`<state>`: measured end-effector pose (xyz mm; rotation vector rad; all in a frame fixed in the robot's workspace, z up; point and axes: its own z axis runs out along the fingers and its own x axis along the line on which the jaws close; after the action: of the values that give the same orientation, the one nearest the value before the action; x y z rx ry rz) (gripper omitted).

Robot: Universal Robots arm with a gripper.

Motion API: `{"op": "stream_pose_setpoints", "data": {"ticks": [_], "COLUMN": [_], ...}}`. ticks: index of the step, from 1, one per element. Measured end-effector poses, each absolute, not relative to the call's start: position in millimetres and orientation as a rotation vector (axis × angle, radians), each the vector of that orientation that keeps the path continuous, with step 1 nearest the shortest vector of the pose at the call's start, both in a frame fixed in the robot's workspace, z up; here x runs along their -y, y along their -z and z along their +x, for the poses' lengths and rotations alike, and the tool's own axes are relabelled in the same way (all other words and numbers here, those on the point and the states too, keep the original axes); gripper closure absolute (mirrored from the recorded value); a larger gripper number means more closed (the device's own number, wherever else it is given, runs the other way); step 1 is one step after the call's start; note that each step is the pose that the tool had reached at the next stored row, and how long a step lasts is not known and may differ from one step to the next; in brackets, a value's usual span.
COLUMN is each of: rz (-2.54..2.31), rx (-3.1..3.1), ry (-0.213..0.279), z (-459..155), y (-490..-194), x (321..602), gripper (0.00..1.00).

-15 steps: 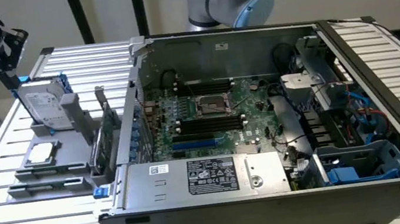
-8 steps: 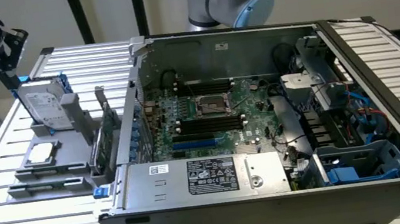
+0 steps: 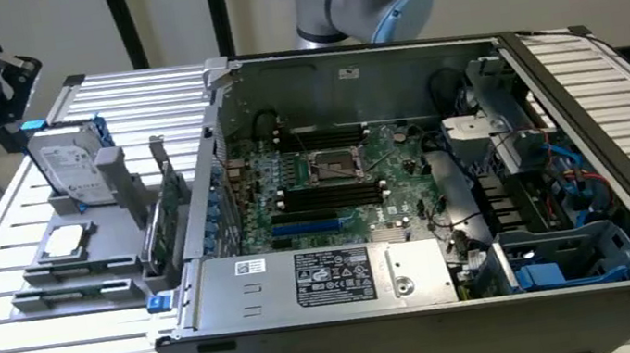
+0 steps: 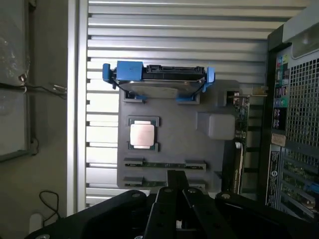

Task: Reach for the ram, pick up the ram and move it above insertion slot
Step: 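Reach for the ram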

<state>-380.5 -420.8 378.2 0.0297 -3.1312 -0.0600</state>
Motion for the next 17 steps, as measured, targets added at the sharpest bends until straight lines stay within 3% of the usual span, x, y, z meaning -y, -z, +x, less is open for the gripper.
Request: {"op": "stream_pose_setpoints", "data": {"ticks": [12, 17], "rz": [0.029, 0.048], "rx": [3.113, 3.109], "ry": [0.059, 0.059], "z": [-368.7, -366.7], "y": [-377.4, -377.1], "x": [469.9, 474.9], "gripper": [0.89, 0.89]}}
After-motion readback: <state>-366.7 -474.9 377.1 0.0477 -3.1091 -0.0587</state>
